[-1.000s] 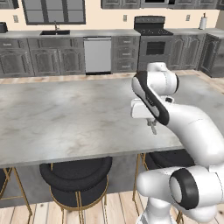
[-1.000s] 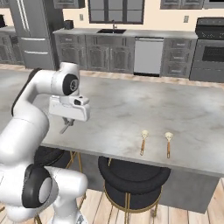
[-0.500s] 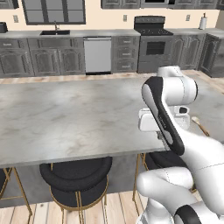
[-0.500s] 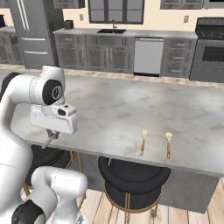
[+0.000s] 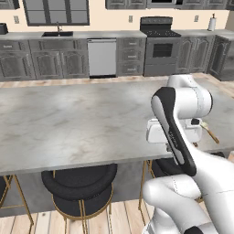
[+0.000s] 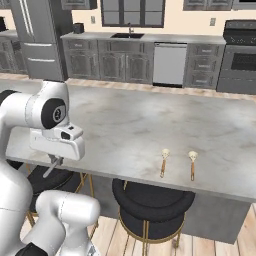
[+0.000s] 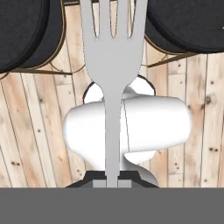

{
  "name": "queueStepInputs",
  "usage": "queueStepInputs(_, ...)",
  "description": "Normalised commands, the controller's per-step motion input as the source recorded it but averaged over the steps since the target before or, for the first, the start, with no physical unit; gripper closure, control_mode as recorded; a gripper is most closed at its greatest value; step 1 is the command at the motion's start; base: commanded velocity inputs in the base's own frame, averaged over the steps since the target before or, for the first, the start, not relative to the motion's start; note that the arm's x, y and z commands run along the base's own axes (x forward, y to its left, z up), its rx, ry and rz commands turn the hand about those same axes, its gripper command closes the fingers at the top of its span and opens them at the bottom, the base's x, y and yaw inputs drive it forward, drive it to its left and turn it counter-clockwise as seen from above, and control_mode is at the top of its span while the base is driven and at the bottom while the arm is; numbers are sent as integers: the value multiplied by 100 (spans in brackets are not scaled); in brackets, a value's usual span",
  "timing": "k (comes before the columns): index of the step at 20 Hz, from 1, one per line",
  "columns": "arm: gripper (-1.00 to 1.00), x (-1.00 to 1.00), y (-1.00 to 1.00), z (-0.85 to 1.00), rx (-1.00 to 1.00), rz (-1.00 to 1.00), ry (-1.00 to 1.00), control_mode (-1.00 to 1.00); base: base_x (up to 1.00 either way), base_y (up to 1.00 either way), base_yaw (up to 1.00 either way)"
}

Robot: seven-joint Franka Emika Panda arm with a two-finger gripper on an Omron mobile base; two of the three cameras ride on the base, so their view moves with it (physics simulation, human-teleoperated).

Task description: Pick up the metallic utensils from the counter and place them in the open drawer. Make sure not to pick up any wooden utensils.

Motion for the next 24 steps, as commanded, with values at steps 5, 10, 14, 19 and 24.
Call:
queueStepInputs(5, 100, -1, 0, 0, 0, 1, 0, -100, 0, 0, 0)
queueStepInputs(10, 100, -7, 0, 0, 0, 1, 0, 100, -52, 13, 2)
queueStepInputs(14, 100, 0, 0, 0, 0, 0, 0, 100, -64, 72, 6)
queueStepInputs(19, 100, 0, 0, 0, 0, 0, 0, 100, -24, 100, 3)
queueStepInputs(24, 100, 0, 0, 0, 0, 0, 0, 100, 0, 100, 14)
